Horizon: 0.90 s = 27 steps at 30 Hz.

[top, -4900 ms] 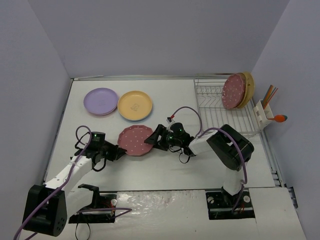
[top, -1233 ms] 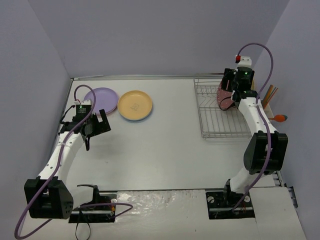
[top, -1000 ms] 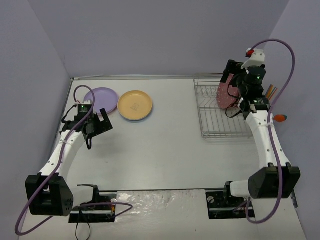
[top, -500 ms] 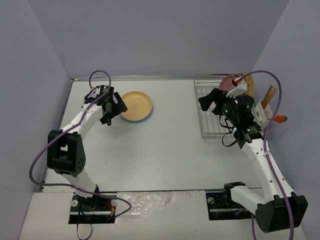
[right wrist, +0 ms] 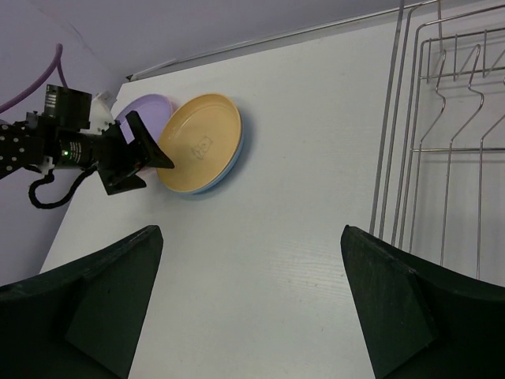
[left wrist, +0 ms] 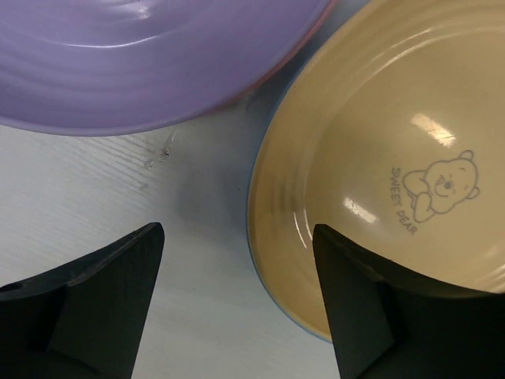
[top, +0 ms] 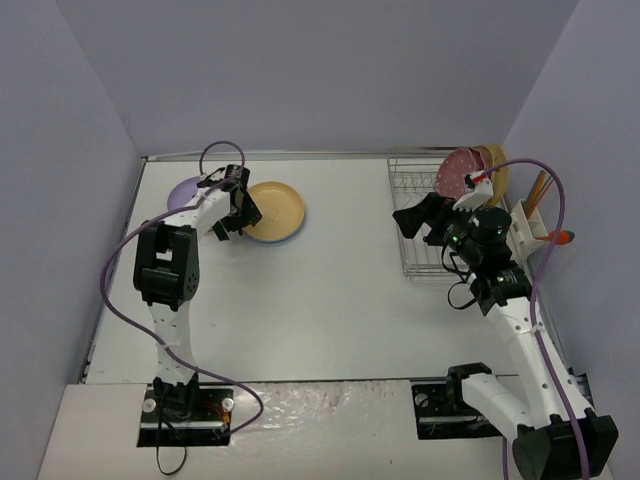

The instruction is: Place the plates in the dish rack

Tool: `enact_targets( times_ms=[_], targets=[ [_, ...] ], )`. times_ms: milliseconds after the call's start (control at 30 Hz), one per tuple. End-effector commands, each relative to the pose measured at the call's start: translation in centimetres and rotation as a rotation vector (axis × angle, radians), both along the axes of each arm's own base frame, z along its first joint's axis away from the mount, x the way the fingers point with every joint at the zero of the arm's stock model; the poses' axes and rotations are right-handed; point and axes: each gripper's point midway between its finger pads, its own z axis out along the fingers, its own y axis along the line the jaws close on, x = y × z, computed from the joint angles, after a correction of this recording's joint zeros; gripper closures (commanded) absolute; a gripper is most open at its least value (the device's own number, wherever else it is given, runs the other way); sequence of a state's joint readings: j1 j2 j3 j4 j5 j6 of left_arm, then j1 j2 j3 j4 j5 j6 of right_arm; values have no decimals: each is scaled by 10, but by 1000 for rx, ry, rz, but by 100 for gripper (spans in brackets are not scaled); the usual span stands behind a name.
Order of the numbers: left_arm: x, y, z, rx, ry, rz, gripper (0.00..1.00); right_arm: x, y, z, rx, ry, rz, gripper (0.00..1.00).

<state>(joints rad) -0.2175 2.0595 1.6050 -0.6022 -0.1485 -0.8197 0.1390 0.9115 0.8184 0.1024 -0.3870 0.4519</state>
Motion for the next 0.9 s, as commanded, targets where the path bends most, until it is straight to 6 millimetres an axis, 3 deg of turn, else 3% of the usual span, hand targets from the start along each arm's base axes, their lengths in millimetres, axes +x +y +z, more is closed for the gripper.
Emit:
enact_targets(
  times_ms=[0,200,400,533,700,867],
  targets=[
    [5,-13,23,28,-44,-10,33,1,7,23,11,-94,39,7],
    [-35,-32,2,54,22,-59,40,2,9,22,13,-85,45,7],
    [-103,-46,-29,24,115,-82,42,3,9,18,11,-77,47,7],
    [-132,-45,-28,25,130,-101,43,4,9,13,9,-66,48,7],
    [-137,-26,10,84,78,-126,43,4,10,12,7,-62,53,7],
    [-113,-9,52,148,-23,-156,43,4,11,11,0,-64,64,7]
  ],
)
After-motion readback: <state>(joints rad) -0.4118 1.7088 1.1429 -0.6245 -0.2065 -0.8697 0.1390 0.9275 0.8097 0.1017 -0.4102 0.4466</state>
